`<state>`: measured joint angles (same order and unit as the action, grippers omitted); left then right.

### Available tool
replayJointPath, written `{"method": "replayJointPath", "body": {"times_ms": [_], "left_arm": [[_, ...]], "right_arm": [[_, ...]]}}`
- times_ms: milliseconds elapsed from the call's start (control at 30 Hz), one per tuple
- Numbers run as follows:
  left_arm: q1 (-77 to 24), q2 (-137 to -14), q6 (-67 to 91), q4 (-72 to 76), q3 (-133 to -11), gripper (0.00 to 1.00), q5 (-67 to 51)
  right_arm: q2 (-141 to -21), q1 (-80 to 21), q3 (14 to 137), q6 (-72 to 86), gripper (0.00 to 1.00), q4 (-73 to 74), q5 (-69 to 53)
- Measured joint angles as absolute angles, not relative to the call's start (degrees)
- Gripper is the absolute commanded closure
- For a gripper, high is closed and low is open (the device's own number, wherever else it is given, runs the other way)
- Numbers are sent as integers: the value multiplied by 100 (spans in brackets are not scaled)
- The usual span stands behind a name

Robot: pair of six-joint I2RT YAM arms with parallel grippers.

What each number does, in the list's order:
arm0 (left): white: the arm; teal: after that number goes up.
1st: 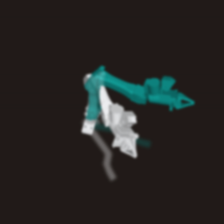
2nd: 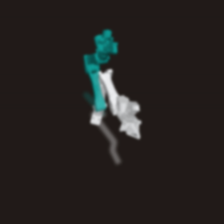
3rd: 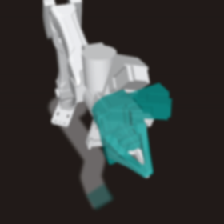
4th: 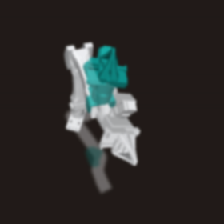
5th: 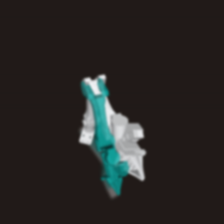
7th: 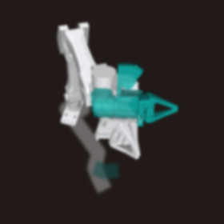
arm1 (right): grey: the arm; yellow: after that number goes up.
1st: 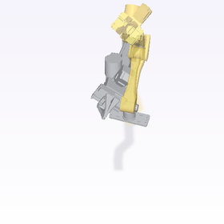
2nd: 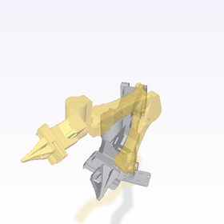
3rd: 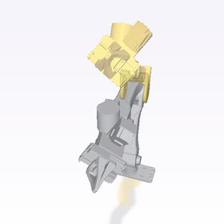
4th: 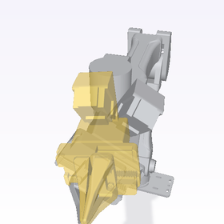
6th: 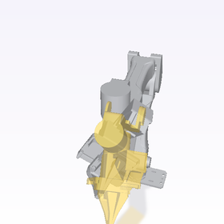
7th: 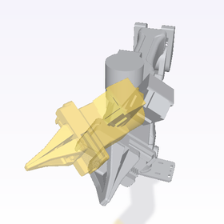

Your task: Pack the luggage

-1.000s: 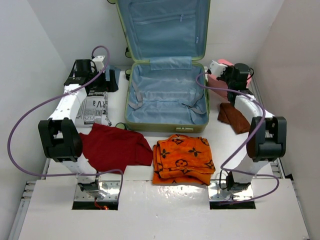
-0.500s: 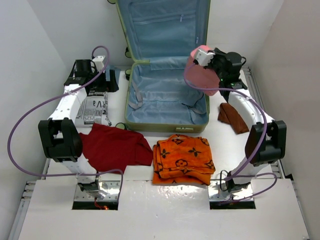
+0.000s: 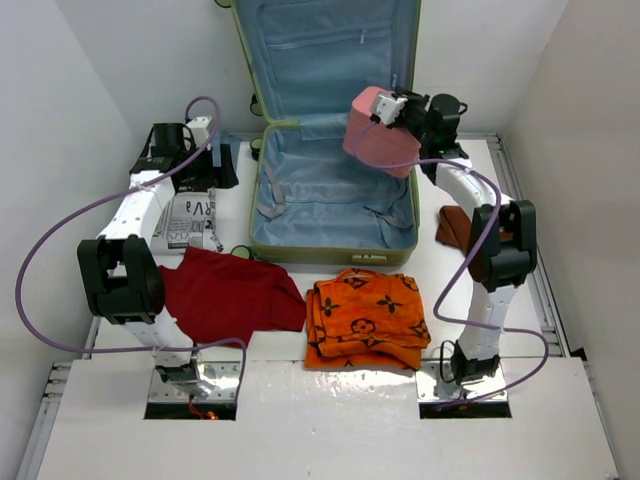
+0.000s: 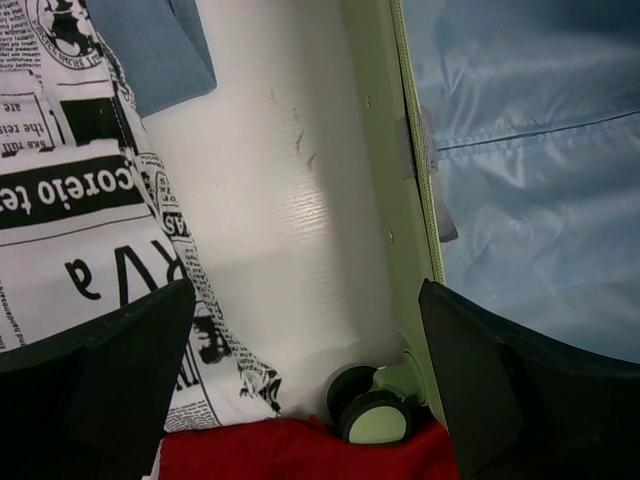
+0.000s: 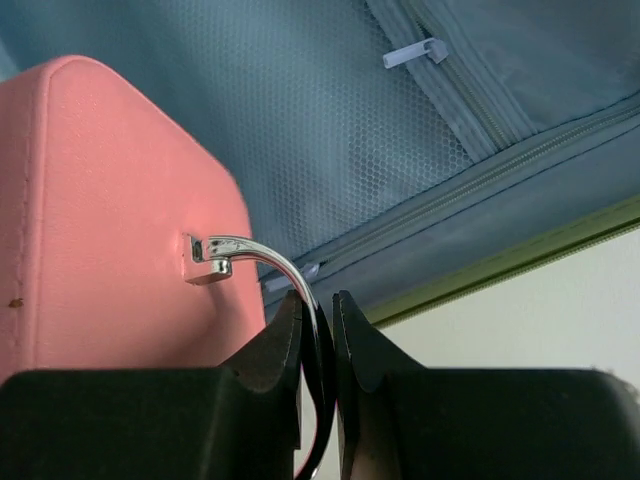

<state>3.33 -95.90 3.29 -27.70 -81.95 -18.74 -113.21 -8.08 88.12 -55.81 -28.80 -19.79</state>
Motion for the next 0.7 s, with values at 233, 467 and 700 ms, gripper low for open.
{"method": "replayJointPath", "body": {"times_ms": [233,467,700], "left_arm": [[333,-9592,329,-2764,-8189,0,-1879],[333,-9601,325,-2762,-8189,0,-1879],[333,-9721,325,-2762,-8189,0,-1876]], "right_arm": [[-11786,-624,9231,-5218,100,-3369,-2543],[-11902,-727,9347,-4751,100,-3487,-2821],[-11970,-1168,9347,-4278,100,-3507,-3131]]}}
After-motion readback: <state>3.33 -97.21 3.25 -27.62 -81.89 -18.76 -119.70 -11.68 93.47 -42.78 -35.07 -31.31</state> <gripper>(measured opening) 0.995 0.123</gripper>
